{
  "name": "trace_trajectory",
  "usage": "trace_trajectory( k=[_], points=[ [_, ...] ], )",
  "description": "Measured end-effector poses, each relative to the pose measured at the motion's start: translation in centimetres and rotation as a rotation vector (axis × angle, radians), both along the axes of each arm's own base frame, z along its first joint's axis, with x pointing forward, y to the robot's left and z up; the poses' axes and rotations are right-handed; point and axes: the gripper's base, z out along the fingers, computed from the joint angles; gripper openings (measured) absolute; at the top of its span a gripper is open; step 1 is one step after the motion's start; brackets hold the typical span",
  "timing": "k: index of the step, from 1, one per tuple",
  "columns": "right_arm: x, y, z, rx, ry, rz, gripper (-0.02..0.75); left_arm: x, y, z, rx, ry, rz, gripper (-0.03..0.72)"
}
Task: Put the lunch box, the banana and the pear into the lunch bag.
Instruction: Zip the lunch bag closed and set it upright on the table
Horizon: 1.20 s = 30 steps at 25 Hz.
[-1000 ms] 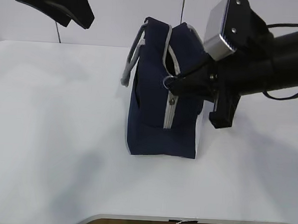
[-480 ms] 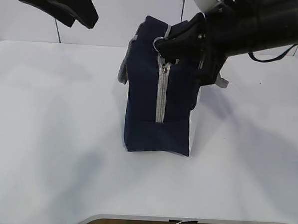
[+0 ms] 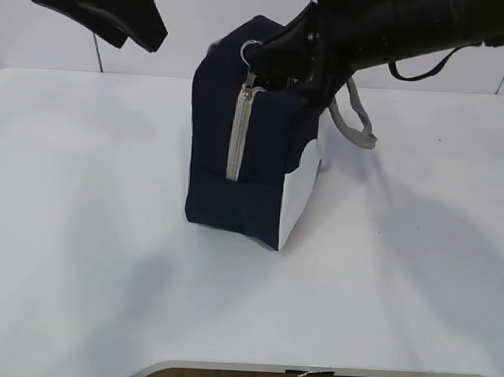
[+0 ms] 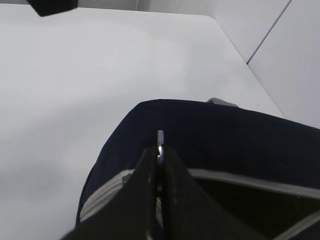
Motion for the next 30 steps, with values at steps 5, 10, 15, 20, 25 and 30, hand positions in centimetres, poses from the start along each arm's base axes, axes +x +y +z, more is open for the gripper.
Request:
trace_trajectory(
  k=[5,10,15,20,25,30],
  points=[
    [0.1,0.1,0.9,0.007,-0.015,0.014,0.006,-0.2,-0.1,0.0,0.009,-0.001,-0.059,0.362],
    [0.2,0.2,1.1,0.012,-0.018,0.011,0.006,-0.1,-0.8,-0.3,-0.031,0.001,-0.118,0.362],
    [0.3,0.2,1.0,0.012,-0.014,0.012,0.006,0.3,-1.0,-2.0,-0.024,-0.013,-0.129,0.362],
    [0.3,0.2,1.0,0.012,-0.014,0.012,0.006,0.1,-1.2,-4.4,-0.063,-0.036,-0.141,0.362],
    [0.3,0.2,1.0,0.012,-0.014,0.012,0.006,-0.2,-0.7,-5.3,-0.081,-0.127,-0.125,0.362],
    [0.3,0.2,1.0,0.012,-0.014,0.012,0.006,-0.2,-0.5,-7.4,-0.096,-0.17,-0.106,0.362]
  ],
)
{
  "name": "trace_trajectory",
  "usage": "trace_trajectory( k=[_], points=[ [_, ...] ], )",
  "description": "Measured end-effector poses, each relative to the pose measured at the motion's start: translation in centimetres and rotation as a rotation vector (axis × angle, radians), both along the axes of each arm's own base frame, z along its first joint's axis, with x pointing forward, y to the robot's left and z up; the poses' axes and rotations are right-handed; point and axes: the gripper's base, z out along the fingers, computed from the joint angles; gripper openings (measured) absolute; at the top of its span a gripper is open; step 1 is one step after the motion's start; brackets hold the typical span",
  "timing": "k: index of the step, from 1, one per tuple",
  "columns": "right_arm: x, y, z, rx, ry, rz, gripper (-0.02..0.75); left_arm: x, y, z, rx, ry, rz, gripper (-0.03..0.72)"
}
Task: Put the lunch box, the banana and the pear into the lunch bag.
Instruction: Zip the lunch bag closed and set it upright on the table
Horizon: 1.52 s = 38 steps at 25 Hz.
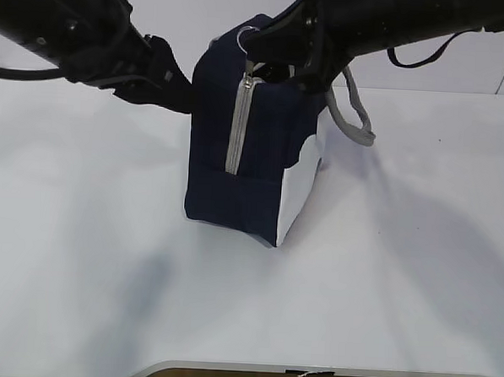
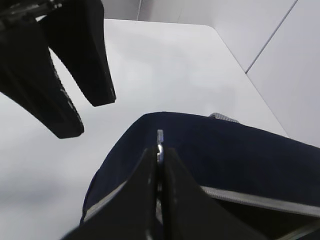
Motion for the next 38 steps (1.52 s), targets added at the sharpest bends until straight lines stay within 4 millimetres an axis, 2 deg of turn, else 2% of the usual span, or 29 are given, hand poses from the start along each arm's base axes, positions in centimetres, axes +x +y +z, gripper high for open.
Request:
trace_trajectory(
  k=[3,9,17,20,23,28,29,38],
  points=[
    [0.0,0.0,0.0,0.0,0.0,0.0,0.006,0.0,-0.1,-0.7,-0.033,-0.034,-0.003,0.362],
    [0.0,0.0,0.0,0.0,0.0,0.0,0.006,0.6,-0.1,-0.5,-0.069,-0.121,0.031,0.362],
    [0.0,0.0,0.0,0.0,0.0,0.0,0.006,1.5,-0.8,-2.2,-0.093,-0.082,0.036,0.362],
    [0.0,0.0,0.0,0.0,0.0,0.0,0.006,1.6,-1.0,-2.0,-0.114,-0.095,0.031,0.35],
    [0.0,0.0,0.0,0.0,0.0,0.0,0.006,1.6,-1.1,-2.0,-0.125,-0.102,0.024,0.275],
    [0.0,0.0,0.0,0.0,0.0,0.0,0.006,1.7,-1.0,-1.9,-0.125,-0.108,0.023,0.041],
    [0.0,0.0,0.0,0.0,0.0,0.0,0.006,1.7,-1.0,-2.0,-0.124,-0.106,0.021,0.013],
    [0.0,0.0,0.0,0.0,0.001,0.002,0.006,1.7,-1.1,-2.1,-0.123,-0.103,0.021,-0.007]
  ],
)
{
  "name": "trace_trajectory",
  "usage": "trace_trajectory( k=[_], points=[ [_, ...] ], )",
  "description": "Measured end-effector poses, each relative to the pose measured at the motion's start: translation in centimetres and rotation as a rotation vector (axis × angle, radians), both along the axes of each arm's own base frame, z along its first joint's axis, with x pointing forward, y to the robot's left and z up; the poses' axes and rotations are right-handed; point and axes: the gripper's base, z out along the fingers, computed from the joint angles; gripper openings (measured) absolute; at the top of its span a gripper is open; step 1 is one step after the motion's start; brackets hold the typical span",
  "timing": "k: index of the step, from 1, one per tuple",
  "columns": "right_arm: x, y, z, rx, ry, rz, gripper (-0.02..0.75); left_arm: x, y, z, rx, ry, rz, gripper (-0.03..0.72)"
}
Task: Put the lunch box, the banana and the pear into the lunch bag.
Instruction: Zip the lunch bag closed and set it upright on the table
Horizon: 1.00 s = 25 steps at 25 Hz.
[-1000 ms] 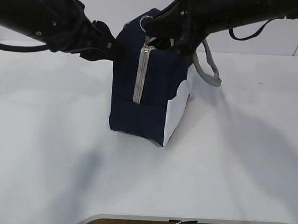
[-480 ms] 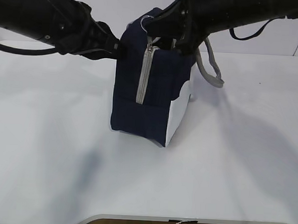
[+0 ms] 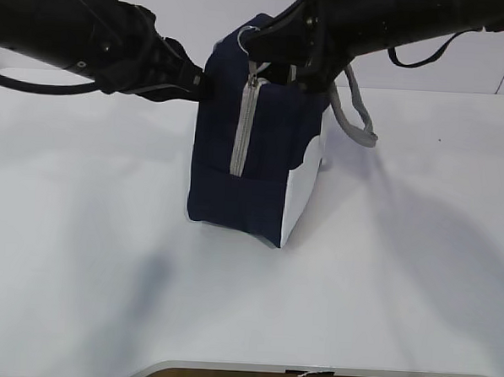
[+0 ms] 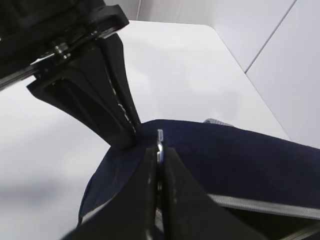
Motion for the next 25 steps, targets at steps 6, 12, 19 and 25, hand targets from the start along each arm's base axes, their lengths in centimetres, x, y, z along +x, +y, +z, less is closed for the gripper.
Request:
trace_trajectory(
  k=[6,12,19,25],
  points=[
    [0.0,0.0,0.0,0.0,0.0,0.0,0.006,0.0,0.0,0.0,0.001,0.001,-0.004,-0.008],
    [0.0,0.0,0.2,0.019,0.003,-0.004,0.006,0.0,0.0,0.0,0.001,0.001,-0.004,-0.008],
    [0.1,-0.2,0.8,0.031,-0.023,-0.049,0.006,-0.1,0.0,-0.2,0.012,0.006,-0.013,-0.008],
    [0.6,-0.5,1.1,0.039,-0.052,-0.114,0.006,-0.2,0.0,-0.3,0.015,0.011,-0.021,-0.008]
  ],
)
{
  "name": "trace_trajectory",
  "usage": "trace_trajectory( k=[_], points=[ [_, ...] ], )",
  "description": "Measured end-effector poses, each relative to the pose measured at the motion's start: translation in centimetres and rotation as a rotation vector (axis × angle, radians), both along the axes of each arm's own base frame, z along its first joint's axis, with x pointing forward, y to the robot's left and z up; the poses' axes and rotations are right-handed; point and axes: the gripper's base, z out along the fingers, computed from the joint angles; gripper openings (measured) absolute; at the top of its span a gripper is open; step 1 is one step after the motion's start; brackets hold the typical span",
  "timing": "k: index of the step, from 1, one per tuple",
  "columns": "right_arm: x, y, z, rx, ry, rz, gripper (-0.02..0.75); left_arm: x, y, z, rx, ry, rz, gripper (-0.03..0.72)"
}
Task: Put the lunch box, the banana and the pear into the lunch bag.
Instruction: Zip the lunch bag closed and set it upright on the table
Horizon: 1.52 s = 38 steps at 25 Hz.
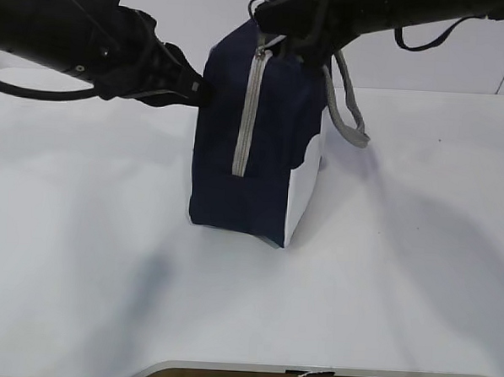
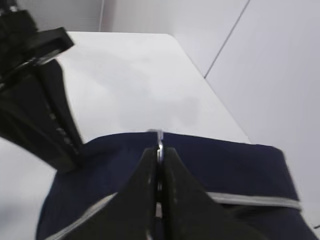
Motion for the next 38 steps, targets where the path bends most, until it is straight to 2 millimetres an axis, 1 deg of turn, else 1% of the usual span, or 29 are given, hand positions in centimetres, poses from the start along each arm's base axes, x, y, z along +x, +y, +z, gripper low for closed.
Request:
trace_trajectory(
  k=[5,8,12,21,26,30,33,35,38],
  points=[
    [0.6,-0.3,0.8,0.009,-0.045,-0.07,0.006,-0.1,0.0,0.0,0.0,0.007,-0.008,-0.008],
    [1.0,-0.3,1.2,0.021,-0.056,-0.077,0.006,-0.1,-0.1,-0.1,0.001,0.011,-0.012,-0.008],
    [2.4,-0.1,0.8,0.043,-0.053,-0.115,0.006,-0.2,-0.1,-0.1,0.011,0.014,-0.024,-0.008],
    [5.2,-0.1,-0.7,0.091,-0.025,-0.2,0.006,-0.4,0.0,-0.3,0.036,0.015,-0.048,-0.008],
    [6.7,-0.9,-1.7,0.121,0.004,-0.238,0.006,-0.7,-0.1,-0.5,0.056,0.033,-0.082,-0.008],
    [7.8,-1.7,-2.9,0.143,0.04,-0.271,0.006,-0.8,0.0,-0.5,0.061,0.044,-0.094,-0.008],
    [8.6,-2.2,-3.8,0.165,0.066,-0.299,0.006,-0.7,0.4,-0.6,0.063,0.063,-0.1,-0.008],
    [9.1,-2.4,-4.1,0.19,0.081,-0.313,0.006,-0.7,0.6,-0.7,0.064,0.075,-0.104,-0.008],
    [9.7,-2.4,-3.9,0.256,0.098,-0.316,0.006,-0.6,1.0,-0.7,0.065,0.088,-0.106,-0.008]
  ],
)
